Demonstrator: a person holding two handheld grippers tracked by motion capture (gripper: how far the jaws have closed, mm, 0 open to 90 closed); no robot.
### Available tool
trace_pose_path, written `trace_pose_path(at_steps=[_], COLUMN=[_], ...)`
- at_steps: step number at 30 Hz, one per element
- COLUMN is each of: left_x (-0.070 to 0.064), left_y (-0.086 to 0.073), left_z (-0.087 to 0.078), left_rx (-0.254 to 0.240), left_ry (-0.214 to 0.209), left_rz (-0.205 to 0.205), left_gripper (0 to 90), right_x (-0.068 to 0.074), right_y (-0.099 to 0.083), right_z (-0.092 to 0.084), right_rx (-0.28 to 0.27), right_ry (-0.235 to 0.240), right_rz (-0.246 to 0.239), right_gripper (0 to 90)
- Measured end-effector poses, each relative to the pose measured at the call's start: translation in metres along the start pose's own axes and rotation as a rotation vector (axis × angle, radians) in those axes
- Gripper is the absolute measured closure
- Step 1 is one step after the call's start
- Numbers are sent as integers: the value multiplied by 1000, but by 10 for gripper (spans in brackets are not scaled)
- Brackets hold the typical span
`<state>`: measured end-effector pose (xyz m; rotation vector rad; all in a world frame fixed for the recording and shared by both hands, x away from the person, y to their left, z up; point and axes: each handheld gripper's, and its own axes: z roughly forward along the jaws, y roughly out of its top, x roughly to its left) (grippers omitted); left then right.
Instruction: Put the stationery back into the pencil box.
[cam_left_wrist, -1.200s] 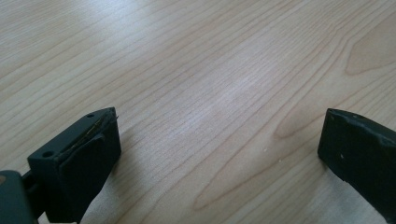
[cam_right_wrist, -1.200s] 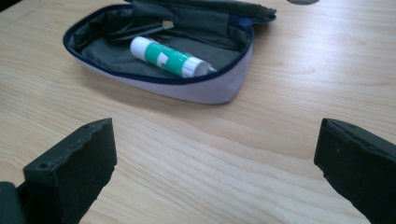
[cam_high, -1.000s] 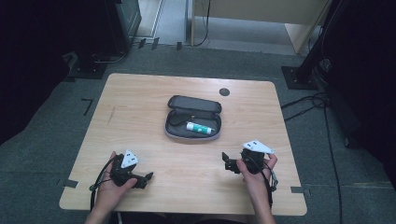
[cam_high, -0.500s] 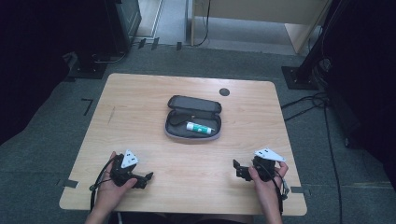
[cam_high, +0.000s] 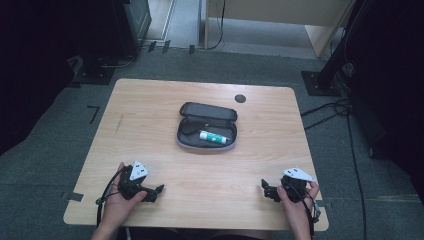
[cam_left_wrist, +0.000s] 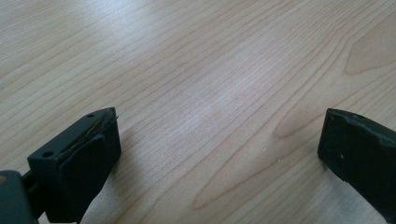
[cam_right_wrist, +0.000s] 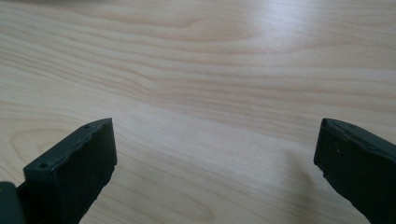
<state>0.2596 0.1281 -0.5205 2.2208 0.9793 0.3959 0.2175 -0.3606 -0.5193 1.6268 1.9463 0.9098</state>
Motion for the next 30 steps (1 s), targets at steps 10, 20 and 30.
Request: trace_pose_path(at_steps=[10, 20, 30], left_x=[0, 0, 0], left_y=[0, 0, 1], left_z=[0, 0, 1], left_rx=[2, 1, 2], left_ry=[-1, -1, -2], left_rz=[1, 3, 4], left_gripper=[0, 0, 0], right_x=[-16, -22, -21], right_y=[-13, -16, -16], right_z=[-8, -9, -9], right_rx=[39, 24, 25], right_ry=[-43, -53, -53], right_rz=[-6, -17, -18], right_gripper=[0, 0, 0])
